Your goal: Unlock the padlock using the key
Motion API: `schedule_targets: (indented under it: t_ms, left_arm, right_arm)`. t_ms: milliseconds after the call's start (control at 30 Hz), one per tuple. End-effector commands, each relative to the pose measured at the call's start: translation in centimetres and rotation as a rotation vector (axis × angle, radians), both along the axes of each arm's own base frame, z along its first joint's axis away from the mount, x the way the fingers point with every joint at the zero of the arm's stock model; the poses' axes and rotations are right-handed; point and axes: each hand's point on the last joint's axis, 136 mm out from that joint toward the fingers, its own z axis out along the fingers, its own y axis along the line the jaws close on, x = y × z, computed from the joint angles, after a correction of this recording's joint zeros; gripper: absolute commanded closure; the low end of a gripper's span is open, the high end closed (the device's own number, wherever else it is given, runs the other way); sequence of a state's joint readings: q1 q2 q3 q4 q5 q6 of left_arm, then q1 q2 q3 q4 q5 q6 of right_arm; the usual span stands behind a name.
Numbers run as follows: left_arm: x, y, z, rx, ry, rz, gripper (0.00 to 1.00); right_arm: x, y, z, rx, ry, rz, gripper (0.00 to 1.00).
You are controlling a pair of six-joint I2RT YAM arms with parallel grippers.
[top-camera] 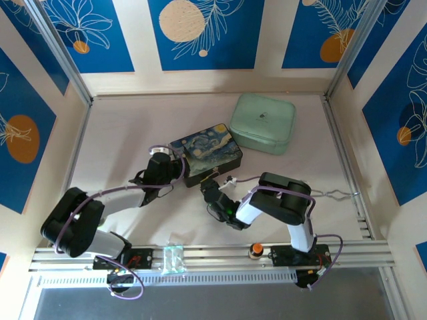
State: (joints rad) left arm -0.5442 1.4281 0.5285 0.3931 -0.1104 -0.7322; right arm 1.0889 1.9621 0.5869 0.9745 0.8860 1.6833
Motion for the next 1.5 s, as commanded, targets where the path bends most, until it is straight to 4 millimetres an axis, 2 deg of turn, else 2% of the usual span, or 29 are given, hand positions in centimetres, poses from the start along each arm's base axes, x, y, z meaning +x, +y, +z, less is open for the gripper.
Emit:
schedule_targets:
  t_ms: [0, 67, 133, 233, 300, 433, 533, 600, 700, 800, 867, 1000, 1067, 1233, 1333, 1367, 1467]
  left_arm:
    - [-5.2, 5.4, -9.4, 0.327, 0.275, 0.013, 0.57]
    - [-5.5, 5.7, -10.3, 0.368, 0.289, -0.009, 0.57]
    - [-5.8, 5.7, -11.0, 0.385, 0.297, -0.035, 0.57]
    - [-6.4, 5.9, -12.0, 0.401, 0.314, -0.052, 0.57]
    - [-6.6, 6.1, -12.3, 0.406, 0.312, -0.056, 0.59]
    - [-6.5, 6.1, -12.1, 0.401, 0.306, -0.045, 0.59]
    - [-6.3, 6.3, -11.8, 0.403, 0.296, -0.034, 0.6]
    - [-6.3, 6.4, -11.5, 0.408, 0.292, -0.032, 0.6]
    - [-6.3, 6.6, -11.4, 0.41, 0.289, -0.026, 0.6]
    - [-6.2, 6.4, -11.3, 0.399, 0.287, -0.024, 0.6]
    - [-5.9, 6.2, -11.0, 0.391, 0.284, -0.025, 0.6]
    - [-5.1, 5.9, -10.3, 0.38, 0.27, -0.022, 0.6]
    - [-4.9, 5.7, -10.1, 0.371, 0.263, -0.02, 0.6]
    - [-4.7, 5.5, -10.0, 0.358, 0.259, -0.02, 0.6]
    - [-4.5, 5.5, -9.9, 0.355, 0.255, -0.02, 0.6]
    - [-4.5, 5.4, -9.8, 0.35, 0.253, -0.021, 0.6]
    - [-4.2, 5.2, -9.5, 0.339, 0.246, -0.023, 0.6]
  right_arm:
    - [-0.5, -4.5, -5.9, -0.194, 0.099, -0.046, 0.97]
    - [0.2, -4.5, -5.6, -0.176, 0.064, -0.042, 0.97]
    - [0.8, -3.9, -4.5, -0.155, -0.006, -0.001, 0.97]
    - [1.1, -4.6, -4.6, -0.138, 0.004, -0.027, 0.97]
    - [1.3, -5.3, -4.5, -0.143, 0.008, -0.037, 0.97]
    - [1.7, -5.7, -2.7, -0.192, -0.01, -0.012, 0.97]
    - [0.9, -8.0, -3.7, -0.263, 0.12, -0.09, 0.97]
    - [0.6, -9.4, -3.9, -0.296, 0.141, -0.111, 0.97]
    - [1.0, -9.9, -4.0, -0.219, 0.118, -0.102, 0.97]
    - [1.3, -9.2, -4.2, -0.187, 0.107, -0.024, 0.97]
    - [0.8, -9.2, -4.5, -0.192, 0.12, 0.016, 0.97]
    - [-0.3, -11.8, -5.8, -0.239, 0.2, -0.006, 0.97]
    - [-0.3, -12.5, -6.0, -0.225, 0.22, -0.022, 0.97]
    - [0.8, -10.4, -5.5, -0.124, 0.184, 0.001, 0.97]
    - [0.6, -9.2, -6.4, -0.079, 0.196, -0.007, 0.93]
    - [0.4, -9.2, -6.9, -0.097, 0.195, -0.005, 0.91]
    - [-1.1, -11.1, -9.1, -0.132, 0.291, -0.062, 0.89]
